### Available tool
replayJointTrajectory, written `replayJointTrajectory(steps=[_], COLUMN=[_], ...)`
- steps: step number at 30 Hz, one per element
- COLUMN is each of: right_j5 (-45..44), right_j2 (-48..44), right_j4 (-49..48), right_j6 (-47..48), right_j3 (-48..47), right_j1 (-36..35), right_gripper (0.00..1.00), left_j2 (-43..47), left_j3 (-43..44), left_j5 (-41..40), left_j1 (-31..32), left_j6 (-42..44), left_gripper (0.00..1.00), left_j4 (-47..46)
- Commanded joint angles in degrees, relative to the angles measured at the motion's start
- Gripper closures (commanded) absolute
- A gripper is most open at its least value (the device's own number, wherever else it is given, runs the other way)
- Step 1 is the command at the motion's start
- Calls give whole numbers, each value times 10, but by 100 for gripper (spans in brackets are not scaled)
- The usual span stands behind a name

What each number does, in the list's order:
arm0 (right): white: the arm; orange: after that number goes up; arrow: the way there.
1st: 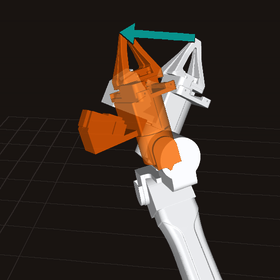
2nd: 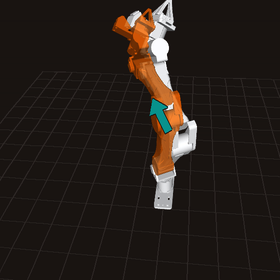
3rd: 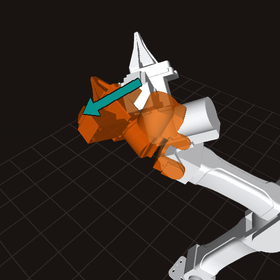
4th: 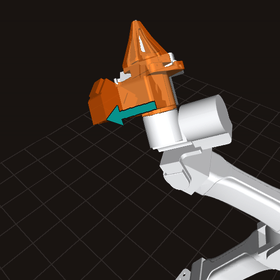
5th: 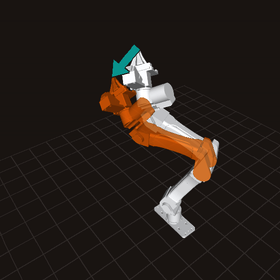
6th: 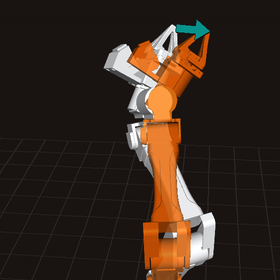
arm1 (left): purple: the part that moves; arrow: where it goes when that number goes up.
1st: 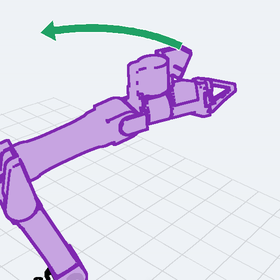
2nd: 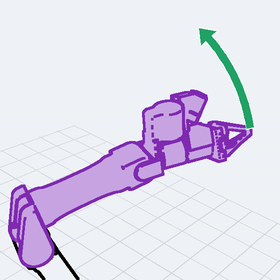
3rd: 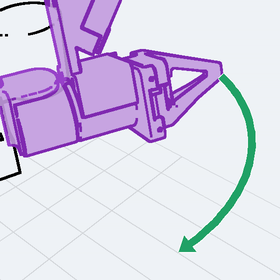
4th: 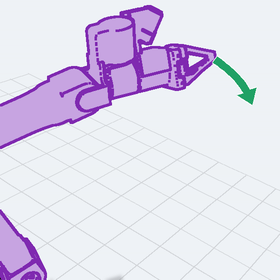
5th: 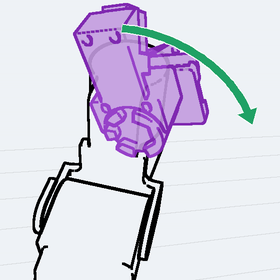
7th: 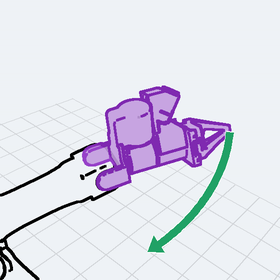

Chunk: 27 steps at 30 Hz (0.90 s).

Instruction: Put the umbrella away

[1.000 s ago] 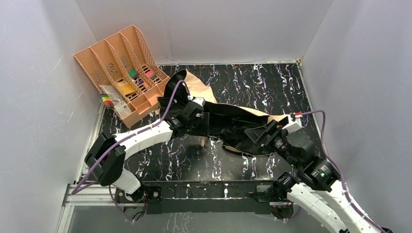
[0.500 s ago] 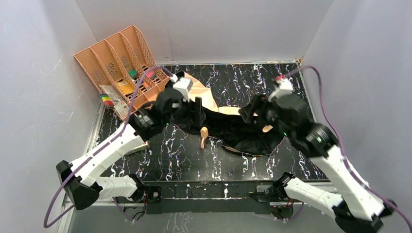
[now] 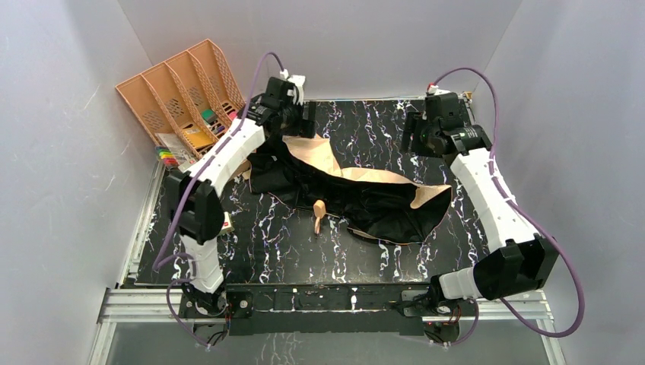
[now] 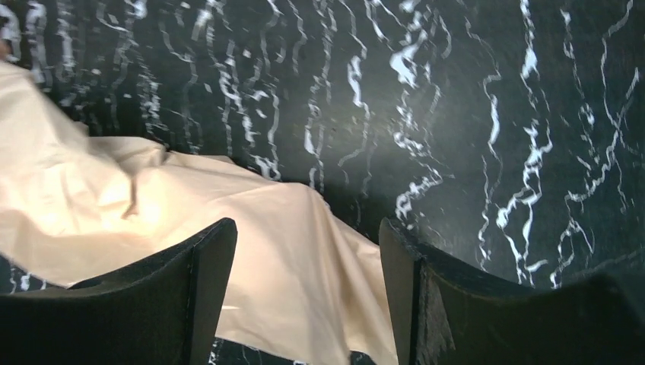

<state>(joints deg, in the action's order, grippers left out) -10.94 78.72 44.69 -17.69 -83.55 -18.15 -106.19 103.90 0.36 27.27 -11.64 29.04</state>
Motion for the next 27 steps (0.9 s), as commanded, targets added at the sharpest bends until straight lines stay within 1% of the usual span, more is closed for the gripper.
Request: replayJointTrajectory(steps=[1,6,8,11,13,16,19,21,24,25,27], right_j5=[68,114,140,186,229,275,314,349,427,437,445], right_j2=[-17,-35,-40,-41,-39,-27,-21,-15,-2,-1,-7], right_j4=[-15,-56,-74,-99,-131,-170,-219,-263,-362,-382,-392], right_j6=[-2,-32,-41,-60,-78,-97,-117,-129,-140,-143,-142], right_j3=[63,167,213,260,291,325,351,364,378,378,365], right_j1=[36,38,37,37,36,33,32,32,32,32,33], right_gripper=[27,38,43,45,46,46,45,44,42,41,39], left_j2=[-29,-13,9,30,27,18,6,-4,-15,-15,0], left_j3=[-2,-123,-177,-247,-274,-302,-312,-305,-286,-282,-277], left_j5=[41,92,99,106,114,125,146,156,177,180,175], left_j1=[-5,3,15,39,56,85,109,129,153,155,155], left_j6=[49,21,7,-13,-27,-50,-74,-87,-100,-105,-112], left_gripper=[18,30,31,31,31,31,31,31,32,31,31], left_j4=[58,35,8,-27,-46,-78,-111,-124,-140,-142,-144])
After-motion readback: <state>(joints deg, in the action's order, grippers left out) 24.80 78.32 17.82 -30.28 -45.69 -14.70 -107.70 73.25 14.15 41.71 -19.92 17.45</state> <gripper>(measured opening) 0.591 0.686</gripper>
